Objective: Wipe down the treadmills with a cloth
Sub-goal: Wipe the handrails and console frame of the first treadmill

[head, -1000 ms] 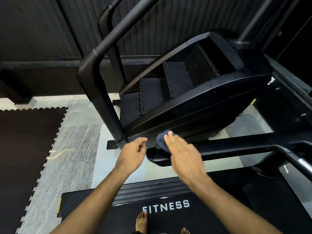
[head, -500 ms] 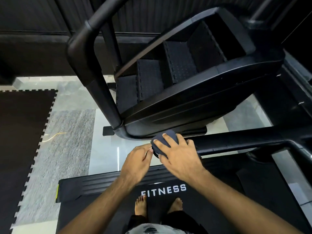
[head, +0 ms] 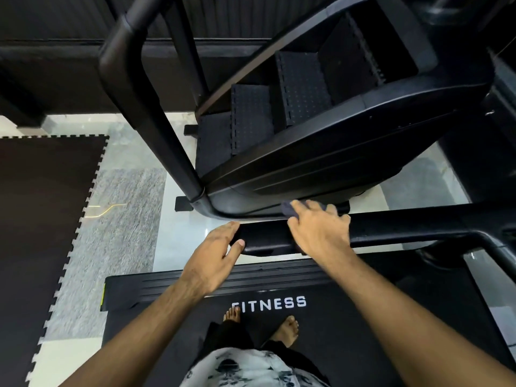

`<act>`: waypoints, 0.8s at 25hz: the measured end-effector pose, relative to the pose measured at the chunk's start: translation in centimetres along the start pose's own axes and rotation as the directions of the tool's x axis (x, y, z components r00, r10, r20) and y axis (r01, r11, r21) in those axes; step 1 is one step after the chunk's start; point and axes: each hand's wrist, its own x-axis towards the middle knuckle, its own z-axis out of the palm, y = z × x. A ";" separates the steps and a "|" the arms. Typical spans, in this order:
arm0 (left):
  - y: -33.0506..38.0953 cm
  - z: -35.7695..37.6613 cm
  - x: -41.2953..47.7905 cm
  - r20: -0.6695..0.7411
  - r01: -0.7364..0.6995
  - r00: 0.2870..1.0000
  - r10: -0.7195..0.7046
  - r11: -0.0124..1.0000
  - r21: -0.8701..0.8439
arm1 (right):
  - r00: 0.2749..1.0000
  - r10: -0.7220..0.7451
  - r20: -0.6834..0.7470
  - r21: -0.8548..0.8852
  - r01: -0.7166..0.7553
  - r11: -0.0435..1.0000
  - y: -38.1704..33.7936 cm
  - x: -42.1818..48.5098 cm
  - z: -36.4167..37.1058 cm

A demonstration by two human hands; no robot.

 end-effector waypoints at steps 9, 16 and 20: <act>0.6 -0.7 1.0 0.066 -0.108 0.993 0.101 0.987 0.118 | 0.997 0.062 0.044 -0.006 -0.062 0.998 -0.4 -1.5 -0.3; 0.5 -1.7 3.2 0.189 -0.278 0.950 0.248 0.948 0.154 | 0.995 0.093 0.048 0.021 -0.094 0.995 2.2 -1.7 -0.3; 1.4 -1.2 3.7 0.211 -0.311 0.936 0.281 0.942 0.125 | 0.999 -0.002 -0.036 -0.009 0.001 1.000 -1.9 -3.9 1.1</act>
